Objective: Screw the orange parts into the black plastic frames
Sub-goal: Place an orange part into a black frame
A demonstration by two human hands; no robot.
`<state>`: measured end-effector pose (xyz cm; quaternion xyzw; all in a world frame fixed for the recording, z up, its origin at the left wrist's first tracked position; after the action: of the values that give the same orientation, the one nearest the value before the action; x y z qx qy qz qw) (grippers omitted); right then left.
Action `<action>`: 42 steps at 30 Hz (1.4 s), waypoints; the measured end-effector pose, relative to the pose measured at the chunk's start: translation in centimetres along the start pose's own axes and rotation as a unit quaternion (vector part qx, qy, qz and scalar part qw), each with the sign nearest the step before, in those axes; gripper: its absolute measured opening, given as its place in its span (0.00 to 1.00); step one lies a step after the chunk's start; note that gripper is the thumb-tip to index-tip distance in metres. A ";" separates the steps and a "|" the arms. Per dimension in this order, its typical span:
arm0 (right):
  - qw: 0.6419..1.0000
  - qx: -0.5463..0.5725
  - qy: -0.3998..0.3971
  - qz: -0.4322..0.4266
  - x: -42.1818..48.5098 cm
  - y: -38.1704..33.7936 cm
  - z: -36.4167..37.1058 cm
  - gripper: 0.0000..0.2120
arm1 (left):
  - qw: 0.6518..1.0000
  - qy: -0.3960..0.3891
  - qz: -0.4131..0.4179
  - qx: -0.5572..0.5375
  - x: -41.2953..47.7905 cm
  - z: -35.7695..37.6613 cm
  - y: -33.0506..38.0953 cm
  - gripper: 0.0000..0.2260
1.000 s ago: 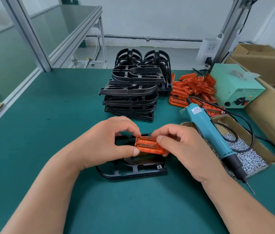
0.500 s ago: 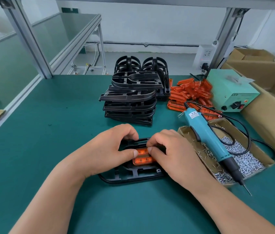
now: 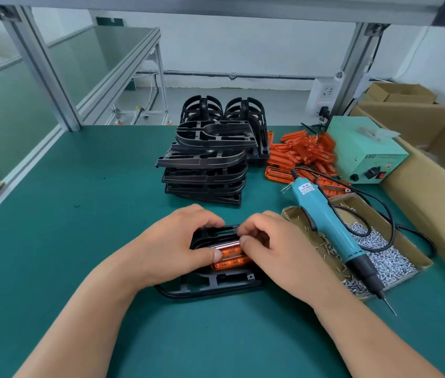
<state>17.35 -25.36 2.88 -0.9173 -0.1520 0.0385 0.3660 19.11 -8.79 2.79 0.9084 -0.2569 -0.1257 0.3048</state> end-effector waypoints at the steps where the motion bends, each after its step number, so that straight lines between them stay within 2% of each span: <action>1: 1.000 -0.001 -0.006 0.007 -0.2 0.3 0.0 0.04 | 1.000 0.002 -0.001 0.001 0.0 0.0 0.0 0.20; 11: 0.999 -0.025 -0.027 0.029 -0.5 0.6 0.3 0.05 | 1.000 0.005 -0.003 0.014 0.2 0.3 -0.2 0.21; 17: 0.995 0.081 -0.045 0.042 -1.1 1.5 0.2 0.09 | 1.000 -0.006 0.006 0.023 0.1 0.5 -0.1 0.18; 21: 0.995 0.086 -0.011 0.038 -1.0 1.3 -0.5 0.10 | 1.000 -0.004 0.015 0.002 0.2 0.2 0.1 0.12; 26: 0.996 0.087 -0.009 0.035 -1.1 1.1 -0.4 0.10 | 1.000 -0.012 0.010 -0.006 0.3 0.2 0.0 0.12; 35: 1.000 0.011 -0.015 0.022 -1.1 0.5 0.6 0.09 | 1.000 -0.004 0.006 -0.002 0.2 0.3 -0.1 0.14; 39: 0.999 -0.035 -0.018 0.003 -1.1 0.2 1.0 0.07 | 1.000 -0.012 0.005 0.019 0.1 0.4 -0.2 0.18; 42: 0.999 -0.031 -0.023 0.008 -1.1 0.4 1.0 0.08 | 1.000 0.000 -0.003 0.015 0.1 0.2 -0.4 0.18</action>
<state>16.27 -25.33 1.86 -0.9283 -0.1542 0.0577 0.3333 19.24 -8.67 2.37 0.9135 -0.2563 -0.1228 0.2910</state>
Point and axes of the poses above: each hand's wrist, its own x-axis towards the middle knuckle, its own z-axis out of the palm, y = z × x, the point moved 10 cm from there along x, towards the middle knuckle, and after that the axes turned 7 degrees about -y, right-handed, at the moved point
